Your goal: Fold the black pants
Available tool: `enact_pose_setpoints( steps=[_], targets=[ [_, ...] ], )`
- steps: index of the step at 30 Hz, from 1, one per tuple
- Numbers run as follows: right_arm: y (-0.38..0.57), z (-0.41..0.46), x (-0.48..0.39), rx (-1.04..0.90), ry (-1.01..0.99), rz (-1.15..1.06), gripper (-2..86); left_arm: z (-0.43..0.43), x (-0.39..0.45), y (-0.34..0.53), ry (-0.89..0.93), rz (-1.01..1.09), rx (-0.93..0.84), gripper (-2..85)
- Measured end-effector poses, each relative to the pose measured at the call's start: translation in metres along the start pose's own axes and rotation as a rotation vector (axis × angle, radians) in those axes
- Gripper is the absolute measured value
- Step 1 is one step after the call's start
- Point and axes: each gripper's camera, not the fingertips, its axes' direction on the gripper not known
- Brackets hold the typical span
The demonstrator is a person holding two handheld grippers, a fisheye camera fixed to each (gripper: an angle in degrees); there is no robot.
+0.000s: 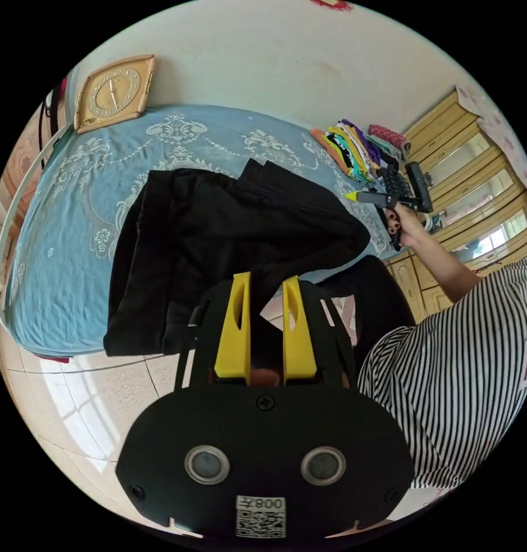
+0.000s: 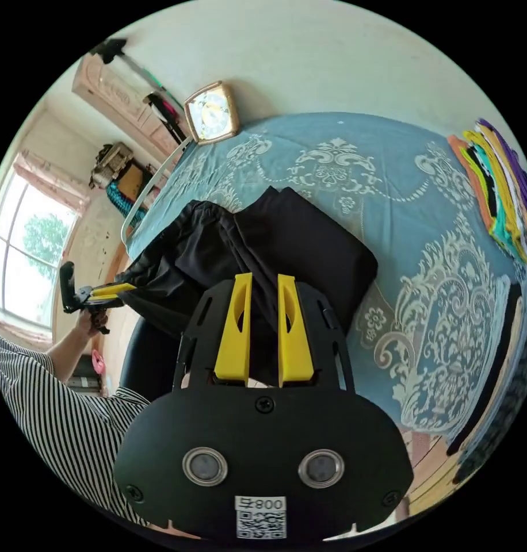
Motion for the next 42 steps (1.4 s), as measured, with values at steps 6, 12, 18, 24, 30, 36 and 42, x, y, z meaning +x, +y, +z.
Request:
enact_pose_setpoints(
  steps=[6,12,18,24,30,36,42],
  targets=[
    [-0.081,0.067,-0.047,-0.106,0.038,-0.167,9.1,-0.055,-0.052,-0.045,0.241,-0.094,0.279,9.4],
    [-0.112,0.112,-0.070,-0.168,0.107,-0.247,9.6,-0.032,-0.127,-0.125,-0.021,-0.202,0.186,12.8],
    [-0.126,0.135,-0.068,-0.223,0.131,-0.218,7.8,0.021,-0.180,-0.193,-0.107,-0.383,-0.026,8.9],
    [-0.127,0.107,-0.047,-0.182,0.063,-0.163,3.3,-0.004,-0.170,-0.217,-0.039,-0.307,0.057,3.2],
    [-0.098,-0.028,-0.001,0.098,-0.083,-0.086,2.2,-0.079,-0.129,-0.237,-0.020,-0.095,0.255,2.6],
    [-0.040,-0.180,0.043,0.402,-0.055,-0.005,2.2,-0.138,-0.111,-0.266,-0.099,-0.015,0.421,2.8],
    [-0.014,-0.217,0.117,0.503,0.125,0.307,2.7,-0.124,-0.173,-0.308,-0.428,-0.337,0.370,4.7]
  ],
)
